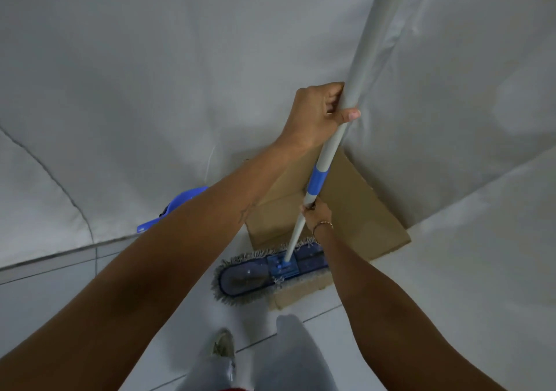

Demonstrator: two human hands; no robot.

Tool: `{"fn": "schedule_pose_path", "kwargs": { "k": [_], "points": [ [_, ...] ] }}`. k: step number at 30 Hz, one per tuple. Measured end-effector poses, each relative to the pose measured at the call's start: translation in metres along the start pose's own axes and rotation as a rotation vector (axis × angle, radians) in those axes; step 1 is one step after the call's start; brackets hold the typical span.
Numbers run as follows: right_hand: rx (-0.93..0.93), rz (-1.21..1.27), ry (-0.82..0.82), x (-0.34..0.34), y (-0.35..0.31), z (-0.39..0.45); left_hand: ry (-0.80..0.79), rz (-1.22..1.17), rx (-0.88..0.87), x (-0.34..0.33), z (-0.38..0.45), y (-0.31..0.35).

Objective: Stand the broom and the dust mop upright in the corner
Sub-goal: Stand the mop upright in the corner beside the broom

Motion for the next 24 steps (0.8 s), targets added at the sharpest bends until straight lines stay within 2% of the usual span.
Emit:
{"fn": "schedule_pose_path", "kwargs": {
  "k": [6,11,15,19,24],
  "points": [
    [-0.006,0.037,-0.027,0.023,-0.003,0.078,0.023,0.044,0.028,-0.028,0.069,-0.038],
    [-0.003,0.076,-0.153,0.025,-0.002,0.152,0.096,0.035,0.116,-0.041,0.115,-0.087],
    [0.015,0.023,-0.291,0.004,0.004,0.208,0.145,0.098,0.211,-0.043,0.146,-0.141],
    [0.001,-0.106,-0.347,-0.023,0.021,0.251,0.139,0.178,0.29,-0.049,0.158,-0.201],
    [0.022,-0.143,-0.379,-0.039,0.029,0.297,0.199,0.188,0.288,-0.047,0.178,-0.25]
  ]
}}
Point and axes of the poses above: each hand's wrist, its own z-axis towards the middle knuckle, its own x-axis out of the back of the hand, y = z × x, the point moved 9 cm from there along z, towards the middle knuckle, and after that the axes turned 6 degrees about -z, right-handed, at the moved point
